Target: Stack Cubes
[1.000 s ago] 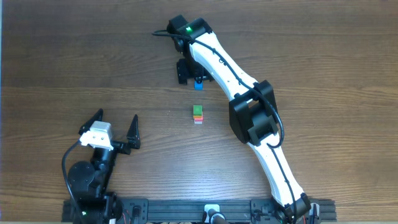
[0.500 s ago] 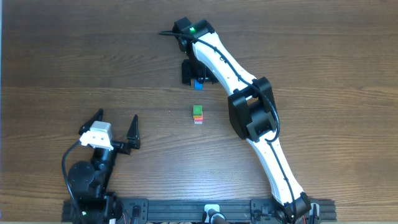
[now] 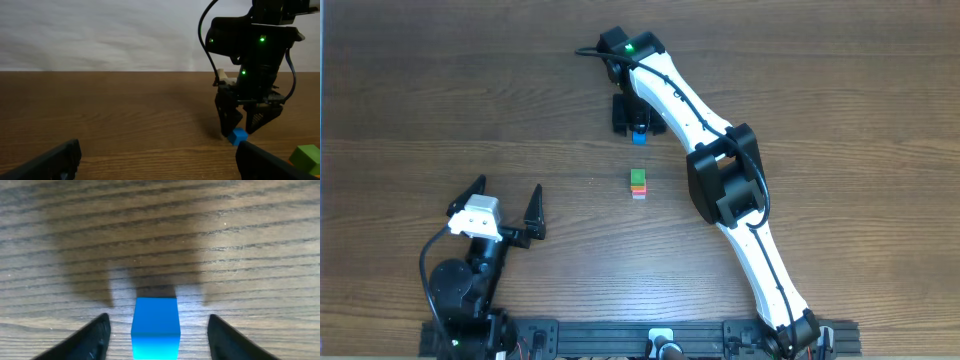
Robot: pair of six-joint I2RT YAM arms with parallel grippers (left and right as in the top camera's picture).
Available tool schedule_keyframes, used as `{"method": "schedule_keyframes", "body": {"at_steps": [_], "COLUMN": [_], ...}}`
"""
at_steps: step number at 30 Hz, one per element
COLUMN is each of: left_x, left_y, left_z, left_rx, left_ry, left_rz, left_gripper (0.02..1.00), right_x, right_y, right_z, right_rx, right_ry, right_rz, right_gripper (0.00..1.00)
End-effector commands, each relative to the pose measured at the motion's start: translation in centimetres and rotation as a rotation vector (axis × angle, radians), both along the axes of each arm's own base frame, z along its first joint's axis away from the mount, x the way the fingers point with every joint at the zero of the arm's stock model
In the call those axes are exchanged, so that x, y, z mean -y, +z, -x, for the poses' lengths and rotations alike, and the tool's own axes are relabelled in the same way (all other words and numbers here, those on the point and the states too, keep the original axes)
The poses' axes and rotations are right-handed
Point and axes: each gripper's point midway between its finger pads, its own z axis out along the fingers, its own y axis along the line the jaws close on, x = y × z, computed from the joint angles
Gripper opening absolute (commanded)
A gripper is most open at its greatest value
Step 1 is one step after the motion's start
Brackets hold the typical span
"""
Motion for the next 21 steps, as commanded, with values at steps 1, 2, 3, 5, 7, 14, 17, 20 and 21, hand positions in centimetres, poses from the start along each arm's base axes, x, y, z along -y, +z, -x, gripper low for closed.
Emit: {"method": "schedule_keyframes", "body": {"at_steps": [1, 2, 3, 5, 7, 14, 17, 20, 21], "left_x": [-0.04, -0.04, -0.04, -0.04, -0.04, -0.03, -0.04, -0.04, -0.04], "left_y": [-0.16, -0.16, -0.17, -0.17, -0.17, -0.17, -0.16, -0.17, -0.17], "left_z": [0.0, 0.0, 0.0, 0.0, 0.0, 0.0, 0.0, 0.0, 0.0], "left_rx": [0.002, 0.002, 0.002, 0.002, 0.002, 0.002, 0.002, 0.002, 0.002], "left_ry": [-0.001, -0.001, -0.001, -0.001, -0.001, -0.001, -0.001, -0.001, -0.001], "left_rz": [-0.014, -0.014, -0.014, -0.014, -0.014, -0.014, -0.014, -0.014, -0.014], "left_gripper": [1.0, 0.998, 1.0, 0.998, 0.996, 1.0, 1.0, 0.998, 0.998], "right_x": [0.16, 0.16, 0.18, 0.19, 0.15, 0.14, 0.14, 0.15, 0.14], "right_y": [-0.7, -0.7, -0.7, -0.69, -0.68, -0.68, -0.68, -0.69, -0.68], "right_z": [0.24, 0.32, 0.37, 0.5, 0.55, 0.55, 0.55, 0.54, 0.55], "right_rx": [-0.021, -0.024, -0.026, -0.031, -0.034, -0.034, -0.034, -0.034, -0.034], "right_ry": [-0.008, -0.011, -0.013, -0.014, -0.014, -0.014, -0.014, -0.014, -0.014], "right_rz": [0.0, 0.001, 0.002, 0.002, -0.001, -0.001, -0.001, -0.001, -0.001], "right_gripper": [0.489, 0.461, 0.443, 0.432, 0.404, 0.332, 0.297, 0.272, 0.268]}}
